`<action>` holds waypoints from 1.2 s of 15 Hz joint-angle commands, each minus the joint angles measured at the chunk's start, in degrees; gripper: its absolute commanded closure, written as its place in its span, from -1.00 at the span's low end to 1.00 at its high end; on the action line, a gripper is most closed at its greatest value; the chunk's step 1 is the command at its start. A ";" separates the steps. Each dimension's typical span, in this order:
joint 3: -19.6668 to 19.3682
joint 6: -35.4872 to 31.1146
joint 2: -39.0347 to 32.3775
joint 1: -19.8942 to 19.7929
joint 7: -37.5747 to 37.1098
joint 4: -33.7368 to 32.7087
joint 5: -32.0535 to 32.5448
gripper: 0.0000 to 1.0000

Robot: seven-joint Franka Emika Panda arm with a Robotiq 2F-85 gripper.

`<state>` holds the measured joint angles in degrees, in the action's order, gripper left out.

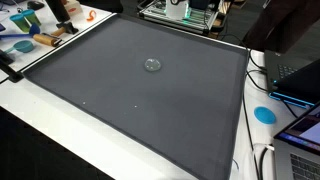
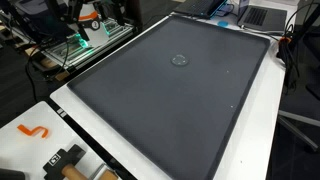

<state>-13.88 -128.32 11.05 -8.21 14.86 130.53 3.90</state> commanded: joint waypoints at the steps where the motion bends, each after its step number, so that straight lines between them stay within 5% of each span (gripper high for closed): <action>1: 0.60 0.12 -0.04 -0.64 0.10 -0.08 -0.16 -1.00; 5: 0.97 0.57 -0.60 -0.14 0.25 -0.77 -0.58 -1.00; 14: 11.51 5.79 -10.21 8.61 -2.89 -11.78 -10.90 -1.00; 18: 15.22 10.32 -15.30 10.67 -7.61 -15.40 -9.81 -1.00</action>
<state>-0.20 -121.73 -0.21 1.59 10.21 118.52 -6.07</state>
